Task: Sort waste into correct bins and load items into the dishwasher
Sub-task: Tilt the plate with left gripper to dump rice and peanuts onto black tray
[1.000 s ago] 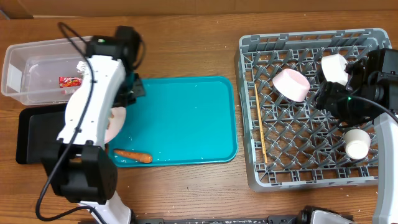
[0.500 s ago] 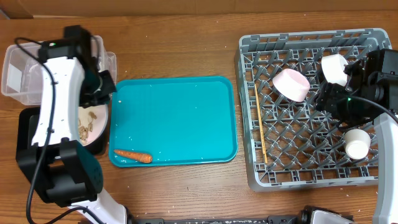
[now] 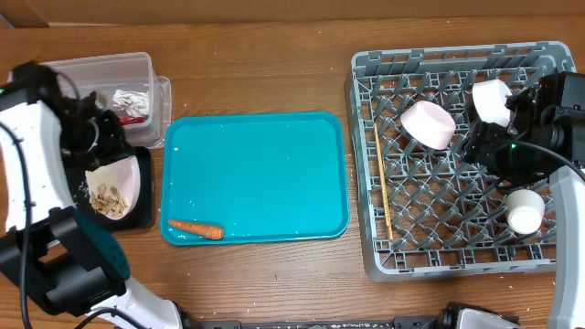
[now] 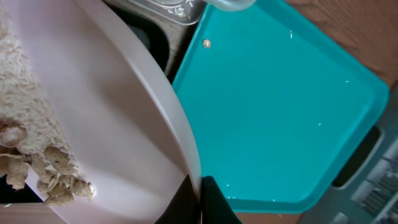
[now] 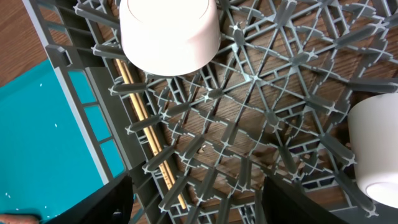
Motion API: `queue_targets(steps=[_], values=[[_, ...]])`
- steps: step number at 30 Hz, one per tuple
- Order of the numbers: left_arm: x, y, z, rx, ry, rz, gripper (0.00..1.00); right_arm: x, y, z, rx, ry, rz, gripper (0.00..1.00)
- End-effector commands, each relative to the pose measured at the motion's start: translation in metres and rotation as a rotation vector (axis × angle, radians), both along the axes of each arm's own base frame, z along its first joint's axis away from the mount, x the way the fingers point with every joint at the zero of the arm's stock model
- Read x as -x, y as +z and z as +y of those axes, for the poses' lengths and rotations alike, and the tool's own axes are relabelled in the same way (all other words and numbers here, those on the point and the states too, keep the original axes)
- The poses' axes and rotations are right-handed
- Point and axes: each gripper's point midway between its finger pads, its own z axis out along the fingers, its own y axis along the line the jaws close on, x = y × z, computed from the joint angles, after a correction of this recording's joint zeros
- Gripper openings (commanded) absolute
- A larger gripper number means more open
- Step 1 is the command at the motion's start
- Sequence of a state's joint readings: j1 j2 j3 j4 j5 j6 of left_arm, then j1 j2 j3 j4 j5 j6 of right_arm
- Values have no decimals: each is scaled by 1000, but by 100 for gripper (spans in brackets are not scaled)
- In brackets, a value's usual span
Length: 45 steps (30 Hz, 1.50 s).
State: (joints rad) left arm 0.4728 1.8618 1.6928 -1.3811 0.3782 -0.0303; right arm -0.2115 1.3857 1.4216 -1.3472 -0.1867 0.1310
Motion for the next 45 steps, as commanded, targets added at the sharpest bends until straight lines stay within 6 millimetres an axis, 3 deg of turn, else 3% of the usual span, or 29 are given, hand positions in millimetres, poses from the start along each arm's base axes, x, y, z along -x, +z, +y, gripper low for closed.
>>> queue_targets(steps=[1, 11, 20, 45], values=[[1, 6, -1, 118, -5, -84, 4, 0, -1, 1, -7, 6, -1, 69], [8, 30, 15, 407, 76, -316, 4, 1, -1, 1, -8, 6, 4, 69], [13, 64, 28, 532, 99, -521, 4, 1, -1, 1, -8, 6, 6, 69], [19, 65, 33, 553, 129, -522, 4, 2, -2, -2, 8, 0, 12, 69]])
